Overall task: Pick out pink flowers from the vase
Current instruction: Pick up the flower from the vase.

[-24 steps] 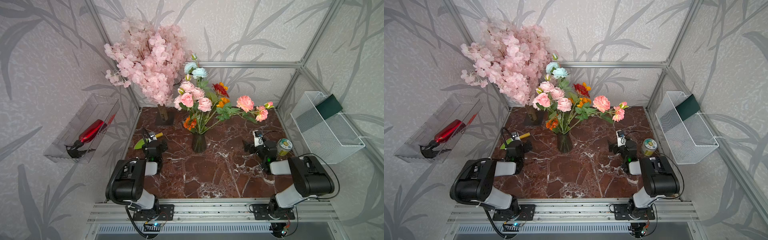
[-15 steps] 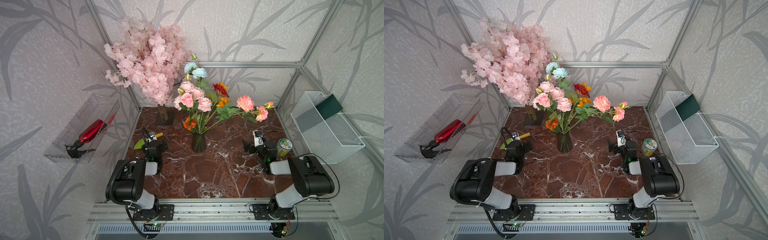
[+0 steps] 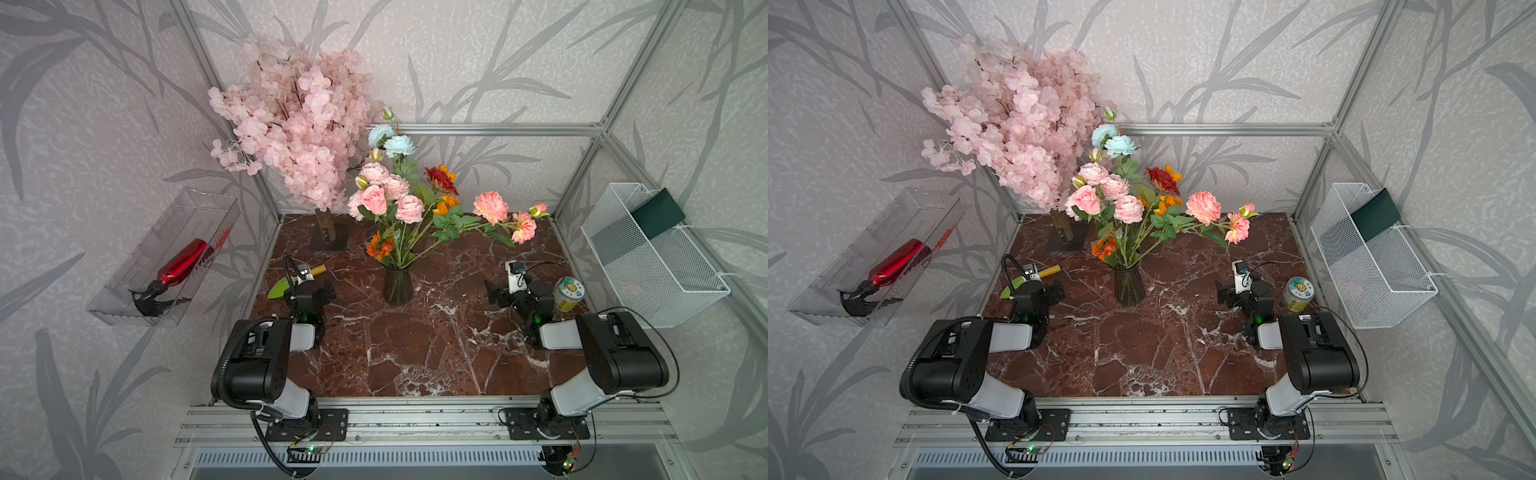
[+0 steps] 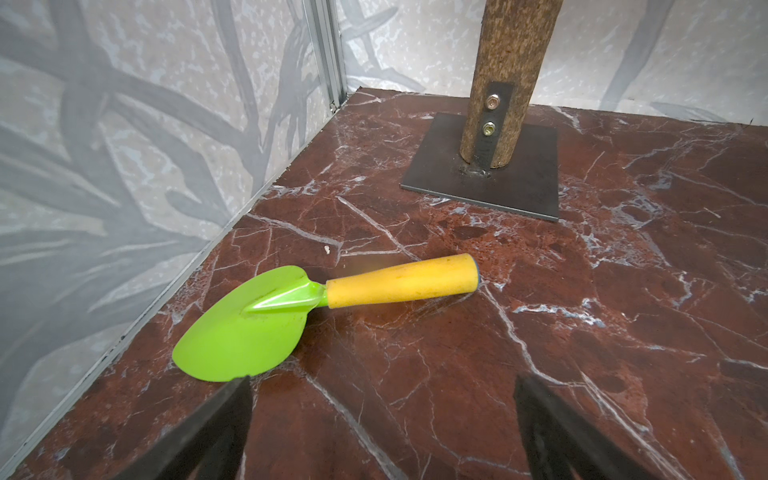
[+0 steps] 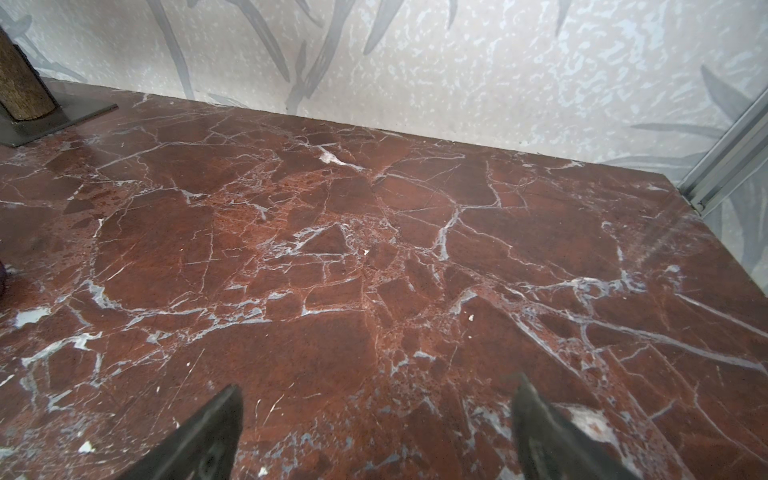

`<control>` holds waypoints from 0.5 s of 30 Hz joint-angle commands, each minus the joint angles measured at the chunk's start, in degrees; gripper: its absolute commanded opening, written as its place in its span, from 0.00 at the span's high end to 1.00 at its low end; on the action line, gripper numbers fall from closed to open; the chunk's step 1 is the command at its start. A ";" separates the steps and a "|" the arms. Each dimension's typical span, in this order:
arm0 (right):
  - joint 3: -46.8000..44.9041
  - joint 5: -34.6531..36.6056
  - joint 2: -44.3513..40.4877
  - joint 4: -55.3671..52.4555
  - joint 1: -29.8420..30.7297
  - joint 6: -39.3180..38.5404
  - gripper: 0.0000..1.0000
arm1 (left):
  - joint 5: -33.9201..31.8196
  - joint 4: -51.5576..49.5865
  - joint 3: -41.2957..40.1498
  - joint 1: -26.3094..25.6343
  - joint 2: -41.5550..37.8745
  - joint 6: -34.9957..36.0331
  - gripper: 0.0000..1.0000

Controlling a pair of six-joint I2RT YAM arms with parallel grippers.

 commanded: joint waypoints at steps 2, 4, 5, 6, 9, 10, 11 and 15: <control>0.66 -0.17 -3.44 -2.75 -0.11 0.62 0.01 | -0.93 0.41 0.95 0.13 -1.35 -0.34 0.01; 1.17 2.53 -8.87 -8.26 -0.19 1.60 0.01 | -1.06 -2.79 1.69 0.20 -2.62 -0.85 0.01; 1.70 3.43 -11.63 -11.29 -0.10 1.91 0.01 | -0.50 -1.67 1.44 0.08 -2.36 -0.27 0.01; 2.21 3.60 -13.85 -13.45 -0.12 1.93 0.01 | 0.10 -1.36 1.20 0.07 -2.53 0.13 0.01; 4.29 2.31 -20.02 -20.81 -0.07 4.58 0.01 | 0.44 1.57 -0.69 -0.39 -3.15 1.10 0.01; 5.70 1.23 -21.56 -24.60 -0.10 4.92 0.01 | 0.51 2.01 -1.07 -0.63 -3.51 1.35 0.01; 7.81 -0.39 -23.36 -29.51 -0.11 4.80 0.01 | 0.32 2.77 -1.46 -0.75 -3.40 1.49 0.01; 10.53 -3.28 -29.35 -39.50 -0.11 6.20 0.01 | 0.44 2.94 -0.88 -1.34 -3.69 3.45 0.02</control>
